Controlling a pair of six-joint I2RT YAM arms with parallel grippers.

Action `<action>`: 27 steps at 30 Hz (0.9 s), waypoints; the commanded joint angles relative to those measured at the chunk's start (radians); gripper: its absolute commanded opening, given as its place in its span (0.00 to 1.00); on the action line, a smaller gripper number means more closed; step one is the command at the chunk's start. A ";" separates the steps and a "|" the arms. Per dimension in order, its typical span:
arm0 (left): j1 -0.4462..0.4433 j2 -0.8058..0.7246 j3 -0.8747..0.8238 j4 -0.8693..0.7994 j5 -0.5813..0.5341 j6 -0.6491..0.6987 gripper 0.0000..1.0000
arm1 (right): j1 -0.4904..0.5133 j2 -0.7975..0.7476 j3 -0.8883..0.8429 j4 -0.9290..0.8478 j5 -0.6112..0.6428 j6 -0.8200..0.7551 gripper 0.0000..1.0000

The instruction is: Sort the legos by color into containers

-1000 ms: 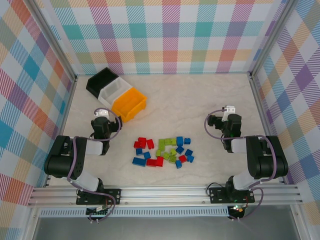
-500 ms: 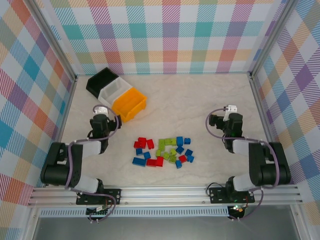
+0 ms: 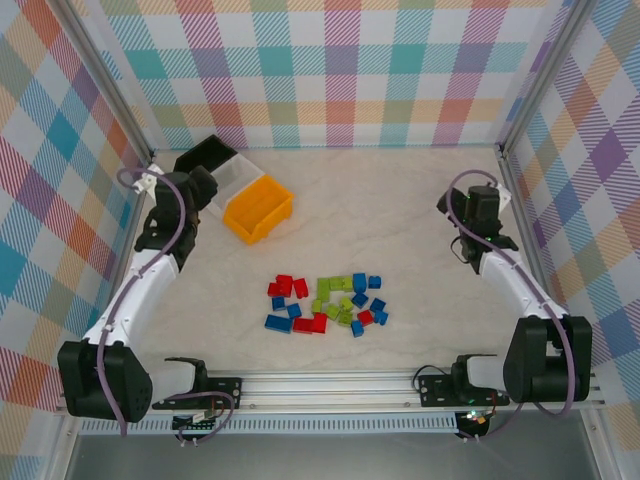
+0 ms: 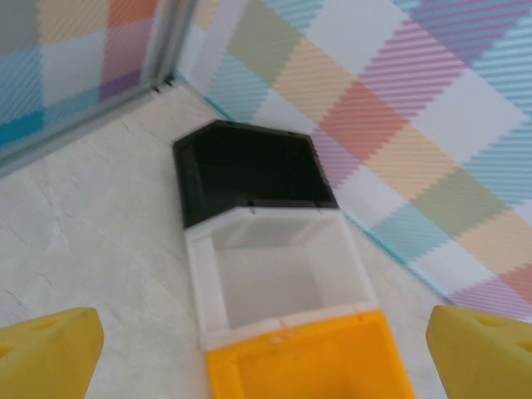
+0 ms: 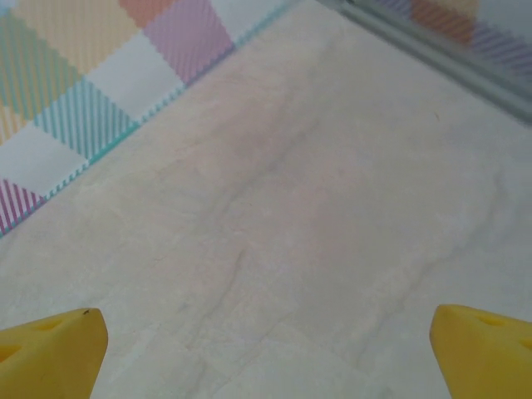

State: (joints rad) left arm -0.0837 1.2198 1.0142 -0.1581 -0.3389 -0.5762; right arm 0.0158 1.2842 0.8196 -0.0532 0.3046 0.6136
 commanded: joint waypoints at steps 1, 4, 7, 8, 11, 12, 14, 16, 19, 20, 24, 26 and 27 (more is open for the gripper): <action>0.003 0.085 0.124 -0.305 0.223 0.009 1.00 | -0.007 0.029 -0.019 -0.071 -0.180 0.140 1.00; -0.073 0.275 0.336 -0.540 0.277 0.109 0.96 | 0.025 0.079 0.081 -0.193 -0.240 0.012 1.00; -0.202 0.419 0.444 -0.630 0.222 0.202 0.90 | 0.040 0.151 0.164 -0.306 -0.326 -0.062 1.00; -0.242 0.458 0.470 -0.645 0.182 0.224 0.90 | 0.045 0.164 0.163 -0.302 -0.358 -0.080 1.00; -0.299 0.565 0.538 -0.669 0.136 0.251 0.90 | 0.066 0.168 0.146 -0.287 -0.387 -0.093 1.00; -0.302 0.595 0.559 -0.679 0.120 0.253 0.90 | 0.071 0.167 0.144 -0.286 -0.394 -0.099 1.00; -0.304 0.670 0.613 -0.709 0.061 0.253 0.89 | 0.090 0.167 0.146 -0.290 -0.403 -0.116 1.00; -0.304 0.714 0.642 -0.704 0.033 0.259 0.89 | 0.109 0.167 0.149 -0.300 -0.400 -0.131 1.00; -0.312 0.736 0.655 -0.669 -0.010 0.251 0.89 | 0.132 0.161 0.146 -0.305 -0.399 -0.142 1.00; -0.316 0.733 0.651 -0.653 -0.028 0.245 0.89 | 0.140 0.159 0.142 -0.304 -0.403 -0.146 1.00; -0.327 0.721 0.623 -0.578 -0.067 0.244 0.90 | 0.153 0.153 0.140 -0.308 -0.404 -0.144 1.00; -0.322 0.769 0.647 -0.592 -0.074 0.249 0.91 | 0.156 0.143 0.143 -0.312 -0.411 -0.136 1.00; -0.320 0.798 0.667 -0.611 -0.074 0.248 0.90 | 0.157 0.139 0.145 -0.310 -0.415 -0.134 1.00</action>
State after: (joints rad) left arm -0.4046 1.9743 1.6394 -0.7582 -0.3641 -0.3428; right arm 0.1684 1.4471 0.9577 -0.3420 -0.0879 0.4885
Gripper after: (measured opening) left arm 0.906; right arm 0.996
